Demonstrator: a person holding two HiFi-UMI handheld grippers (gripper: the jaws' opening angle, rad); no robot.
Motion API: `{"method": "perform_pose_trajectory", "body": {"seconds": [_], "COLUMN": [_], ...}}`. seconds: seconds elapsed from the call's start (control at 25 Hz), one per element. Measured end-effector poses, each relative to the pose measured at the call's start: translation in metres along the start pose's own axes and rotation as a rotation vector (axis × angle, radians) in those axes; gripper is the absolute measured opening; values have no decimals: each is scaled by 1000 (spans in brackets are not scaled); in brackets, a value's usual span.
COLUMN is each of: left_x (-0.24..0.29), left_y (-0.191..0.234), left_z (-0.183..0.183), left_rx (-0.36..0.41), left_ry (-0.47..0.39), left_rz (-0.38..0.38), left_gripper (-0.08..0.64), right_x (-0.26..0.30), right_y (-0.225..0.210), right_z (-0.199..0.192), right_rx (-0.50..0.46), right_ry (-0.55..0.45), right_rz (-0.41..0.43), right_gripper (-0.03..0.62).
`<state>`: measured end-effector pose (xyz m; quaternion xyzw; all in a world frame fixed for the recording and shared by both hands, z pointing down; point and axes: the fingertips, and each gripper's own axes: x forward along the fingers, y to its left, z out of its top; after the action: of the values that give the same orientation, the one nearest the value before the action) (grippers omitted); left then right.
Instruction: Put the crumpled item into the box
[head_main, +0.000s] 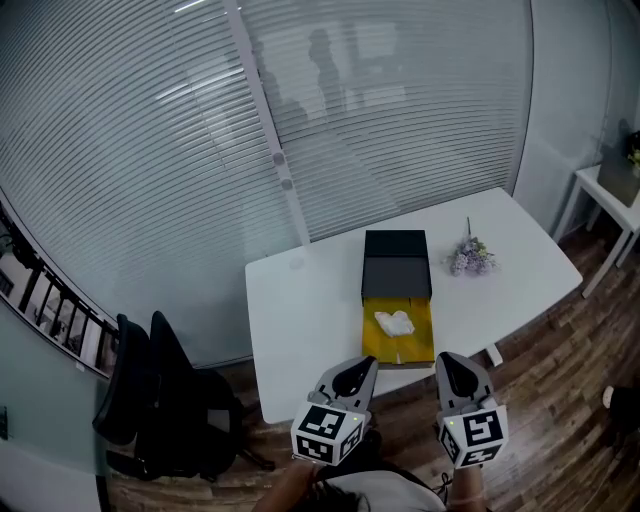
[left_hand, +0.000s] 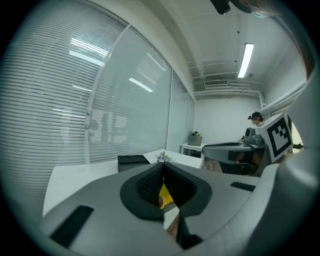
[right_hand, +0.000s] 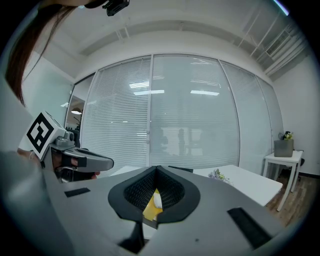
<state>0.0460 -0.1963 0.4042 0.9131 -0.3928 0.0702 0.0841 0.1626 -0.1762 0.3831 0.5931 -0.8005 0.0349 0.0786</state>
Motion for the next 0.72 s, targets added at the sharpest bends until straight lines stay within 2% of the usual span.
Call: {"method": "perform_pose_trajectory", "body": {"seconds": [0.72], "left_x": [20], "left_y": [11], "left_z": [-4], "left_rx": [-17], "left_ry": [13], "left_rz": [-50], "left_gripper": [18], "right_x": [18], "right_y": [-10], "right_z": [-1], "right_rx": [6], "right_ry": [27], "right_rz": [-36], "right_gripper": [26]}}
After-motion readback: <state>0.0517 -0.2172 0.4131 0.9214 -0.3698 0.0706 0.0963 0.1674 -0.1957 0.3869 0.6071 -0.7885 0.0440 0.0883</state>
